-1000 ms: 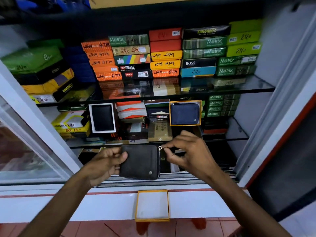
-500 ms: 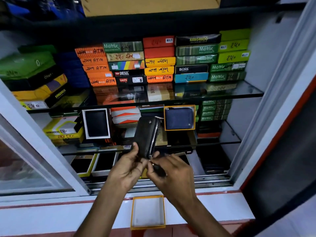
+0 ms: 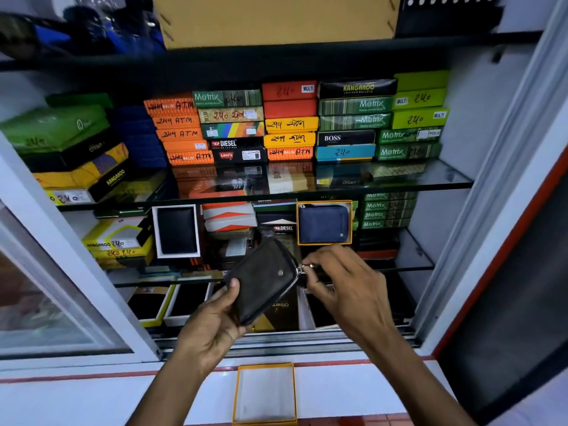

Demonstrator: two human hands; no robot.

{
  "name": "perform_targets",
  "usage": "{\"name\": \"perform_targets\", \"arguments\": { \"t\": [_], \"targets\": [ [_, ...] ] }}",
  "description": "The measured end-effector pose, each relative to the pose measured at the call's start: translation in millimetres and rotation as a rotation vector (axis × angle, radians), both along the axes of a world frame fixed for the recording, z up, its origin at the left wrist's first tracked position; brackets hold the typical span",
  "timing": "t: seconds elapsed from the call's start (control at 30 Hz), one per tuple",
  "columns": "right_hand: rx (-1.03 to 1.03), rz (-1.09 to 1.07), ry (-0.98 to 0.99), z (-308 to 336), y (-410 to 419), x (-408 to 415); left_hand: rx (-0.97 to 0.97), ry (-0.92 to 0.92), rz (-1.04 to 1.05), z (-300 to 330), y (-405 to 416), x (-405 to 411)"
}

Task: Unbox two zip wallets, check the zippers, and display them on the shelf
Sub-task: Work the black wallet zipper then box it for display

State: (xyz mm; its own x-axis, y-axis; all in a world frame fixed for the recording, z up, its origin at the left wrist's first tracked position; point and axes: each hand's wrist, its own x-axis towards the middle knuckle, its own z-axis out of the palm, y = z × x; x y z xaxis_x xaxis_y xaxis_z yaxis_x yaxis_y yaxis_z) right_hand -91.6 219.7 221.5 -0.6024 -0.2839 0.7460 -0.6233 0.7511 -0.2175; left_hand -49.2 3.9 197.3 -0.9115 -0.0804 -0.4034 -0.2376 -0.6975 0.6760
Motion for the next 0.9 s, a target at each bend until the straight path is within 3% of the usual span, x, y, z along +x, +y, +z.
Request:
{"name": "perform_targets", "arguments": {
  "t": [0.23, 0.57, 0.63, 0.77, 0.83, 0.9],
  "targets": [
    [0.065, 0.273, -0.236, 17.1, 8.6, -26.4, -0.305, 0.146, -0.253, 18.2, -21.3, 5.0],
    [0.198, 0.727, -0.482, 35.9, -36.1, -68.3, -0.450, 0.147, -0.518, 41.3, 4.9, 1.9],
    [0.096, 0.688, -0.521, 31.5, -31.2, -73.1, -0.440, 0.115, -0.452, 41.7, 6.6, 4.1],
    [-0.434, 0.503, -0.864, 8.6, -7.8, -68.0, -0.408, 0.057, -0.248, 39.1, 1.4, 9.1],
    [-0.562, 0.516, -1.113, -3.2, 2.5, -56.9, -0.406, 0.073, -0.151, 37.6, -1.5, 11.9],
    [-0.596, 0.612, -1.202, -10.6, 8.2, -44.5, -0.460, 0.121, -0.075, 36.1, -4.7, 14.1]
  ]
}}
